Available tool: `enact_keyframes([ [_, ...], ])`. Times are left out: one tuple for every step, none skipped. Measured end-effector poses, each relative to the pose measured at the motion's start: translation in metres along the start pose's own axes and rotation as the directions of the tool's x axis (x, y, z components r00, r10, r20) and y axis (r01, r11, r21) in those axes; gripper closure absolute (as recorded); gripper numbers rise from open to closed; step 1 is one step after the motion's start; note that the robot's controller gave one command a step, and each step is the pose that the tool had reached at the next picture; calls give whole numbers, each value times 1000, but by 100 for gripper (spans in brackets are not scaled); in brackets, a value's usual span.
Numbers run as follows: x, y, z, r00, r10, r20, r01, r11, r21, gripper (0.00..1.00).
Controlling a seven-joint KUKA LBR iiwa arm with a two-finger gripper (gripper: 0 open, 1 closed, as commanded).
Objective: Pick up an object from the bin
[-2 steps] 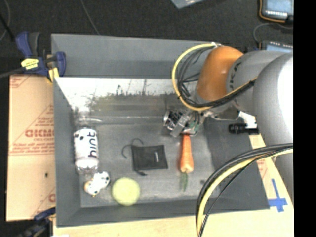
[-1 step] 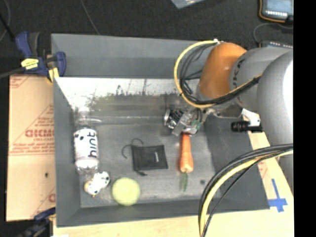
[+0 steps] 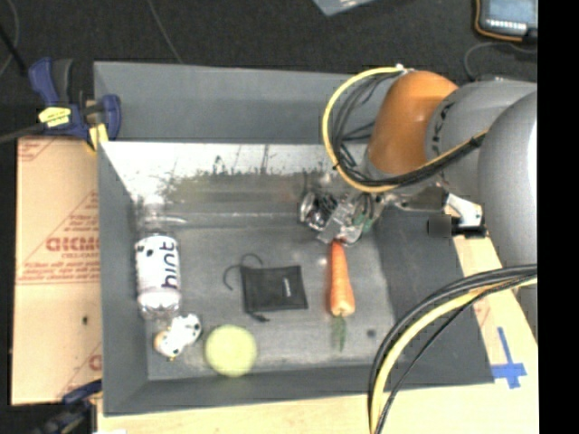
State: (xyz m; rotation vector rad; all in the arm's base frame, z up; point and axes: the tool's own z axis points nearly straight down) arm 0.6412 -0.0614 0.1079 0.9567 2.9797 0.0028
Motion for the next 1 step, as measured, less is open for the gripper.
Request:
enact_keyframes([
  [-1, 0, -8, 1000, -1, 3, 1, 1000, -2, 100],
])
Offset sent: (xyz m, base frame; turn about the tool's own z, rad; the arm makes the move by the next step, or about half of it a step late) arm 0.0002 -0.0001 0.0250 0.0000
